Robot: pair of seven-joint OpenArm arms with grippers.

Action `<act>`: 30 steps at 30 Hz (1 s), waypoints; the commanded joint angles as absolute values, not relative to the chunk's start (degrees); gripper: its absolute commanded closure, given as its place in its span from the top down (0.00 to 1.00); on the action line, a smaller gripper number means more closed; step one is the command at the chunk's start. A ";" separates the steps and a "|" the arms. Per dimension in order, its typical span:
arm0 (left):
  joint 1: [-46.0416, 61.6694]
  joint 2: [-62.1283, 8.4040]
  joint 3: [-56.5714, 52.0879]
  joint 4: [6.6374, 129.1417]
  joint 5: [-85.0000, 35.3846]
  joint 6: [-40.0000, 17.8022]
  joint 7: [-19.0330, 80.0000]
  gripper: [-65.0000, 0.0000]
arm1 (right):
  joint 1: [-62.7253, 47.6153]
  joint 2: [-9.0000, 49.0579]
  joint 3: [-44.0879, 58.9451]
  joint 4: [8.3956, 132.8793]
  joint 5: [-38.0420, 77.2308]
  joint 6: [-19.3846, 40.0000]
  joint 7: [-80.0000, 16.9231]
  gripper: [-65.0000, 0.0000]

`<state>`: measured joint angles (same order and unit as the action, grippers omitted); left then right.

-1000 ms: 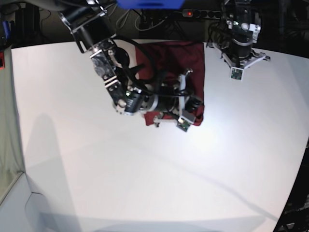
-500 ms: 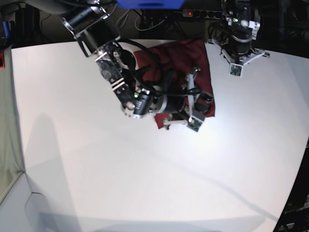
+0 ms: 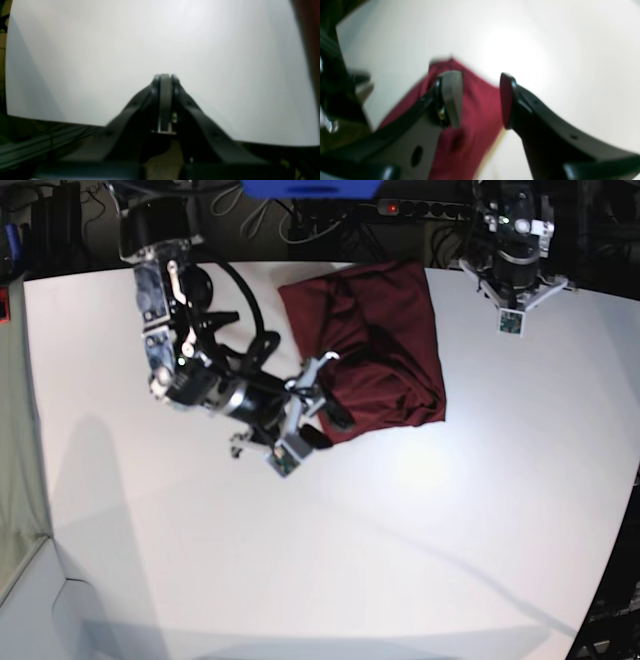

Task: Layout the t-shirt on the table in an organized manner, then fold the t-shirt properly
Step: 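Press the folded end down onto the shirt with the right gripper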

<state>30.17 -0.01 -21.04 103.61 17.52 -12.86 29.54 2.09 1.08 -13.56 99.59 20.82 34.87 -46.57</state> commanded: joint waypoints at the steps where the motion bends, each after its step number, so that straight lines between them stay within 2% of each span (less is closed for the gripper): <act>1: 30.29 -0.92 -21.85 104.57 17.89 -12.26 28.35 0.00 | 2.51 0.84 -12.53 101.93 22.29 35.38 -44.35 0.40; 10: 29.85 -2.33 -21.93 104.66 17.89 -12.26 25.89 0.00 | -4.00 1.27 -11.65 102.73 22.11 35.38 -44.62 0.41; 18: 29.14 -2.42 -21.93 104.66 17.89 -12.26 25.89 0.00 | -5.32 1.63 -11.56 102.55 22.02 35.38 -44.35 0.50; 27: 29.23 -2.51 -21.93 104.66 17.89 -12.26 25.89 0.00 | -5.23 1.89 -11.65 98.15 22.11 35.38 -44.26 0.50; 30: 29.23 -2.51 -21.93 104.66 17.89 -12.26 25.89 0.00 | -5.23 1.80 -11.65 98.15 22.37 35.38 -44.26 0.40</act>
<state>28.91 -2.09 -21.76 103.57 17.78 -12.69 26.94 -5.89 2.04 -11.64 97.08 21.17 34.85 -45.76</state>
